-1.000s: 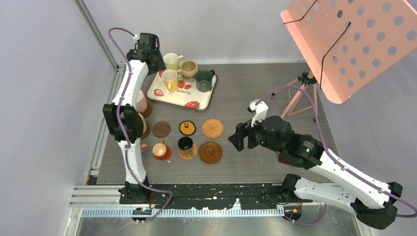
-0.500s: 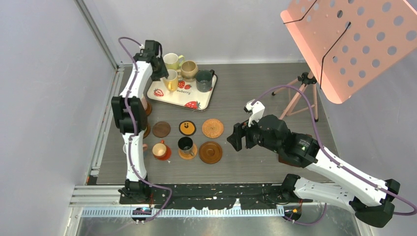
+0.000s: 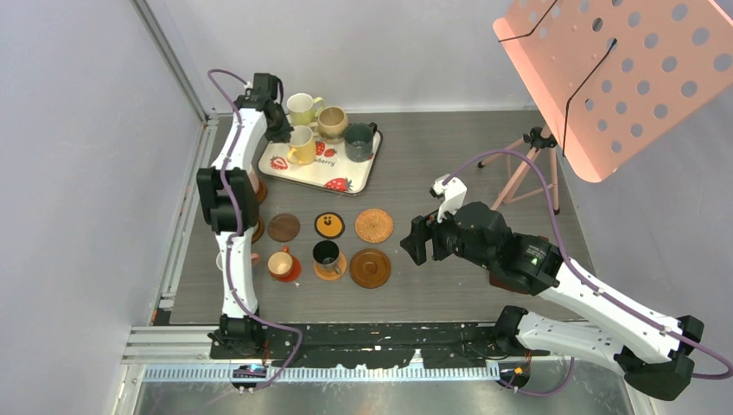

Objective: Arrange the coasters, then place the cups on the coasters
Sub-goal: Pick up the cup from the tray, then place the cup on the coaster.

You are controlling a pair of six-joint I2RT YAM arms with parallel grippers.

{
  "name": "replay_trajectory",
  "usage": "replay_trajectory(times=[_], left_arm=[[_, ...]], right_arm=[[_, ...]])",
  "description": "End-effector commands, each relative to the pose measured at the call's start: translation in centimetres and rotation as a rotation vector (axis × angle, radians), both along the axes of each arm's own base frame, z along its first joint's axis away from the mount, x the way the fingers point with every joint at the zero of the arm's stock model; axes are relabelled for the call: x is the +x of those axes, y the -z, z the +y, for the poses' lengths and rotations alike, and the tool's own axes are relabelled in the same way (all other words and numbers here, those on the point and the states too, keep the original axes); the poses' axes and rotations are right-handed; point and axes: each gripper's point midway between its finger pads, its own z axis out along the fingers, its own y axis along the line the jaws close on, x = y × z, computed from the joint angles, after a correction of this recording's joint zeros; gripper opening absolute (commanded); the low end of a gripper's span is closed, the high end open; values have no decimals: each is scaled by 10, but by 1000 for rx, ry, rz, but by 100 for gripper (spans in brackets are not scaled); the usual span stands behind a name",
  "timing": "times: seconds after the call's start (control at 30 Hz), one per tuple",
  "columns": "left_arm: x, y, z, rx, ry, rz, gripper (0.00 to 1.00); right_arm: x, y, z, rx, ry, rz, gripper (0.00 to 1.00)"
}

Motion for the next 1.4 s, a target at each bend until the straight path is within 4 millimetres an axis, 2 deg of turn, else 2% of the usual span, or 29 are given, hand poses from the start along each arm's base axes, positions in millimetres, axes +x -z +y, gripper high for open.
replay_trajectory(times=[0.0, 0.17, 0.33, 0.47, 0.67, 0.83, 1.07, 1.13, 1.37], left_arm=[[-2, -72, 3, -12, 7, -146, 0], [-17, -110, 2, -18, 16, -210, 0], [-45, -125, 4, -20, 12, -208, 0], [-81, -117, 5, -17, 5, -165, 0], [-137, -92, 6, -51, -17, -161, 0], [-171, -74, 6, -72, -25, -139, 0], [-195, -66, 14, -89, -45, -166, 0], [-199, -62, 11, -114, -35, -168, 0], [-212, -49, 23, -99, -57, -138, 0]], right_arm=[[3, -13, -1, 31, 13, -39, 80], [2, -14, -4, 39, 21, -42, 80], [0, -16, -10, 53, 42, -49, 80], [-1, -12, -16, 55, 56, -46, 80], [-6, -14, -20, 83, 57, -45, 80], [-10, -23, -23, 103, 51, -54, 80], [-17, -25, -29, 132, 50, -49, 80], [-19, -25, -31, 144, 53, -50, 80], [-23, -27, -35, 158, 48, -50, 80]])
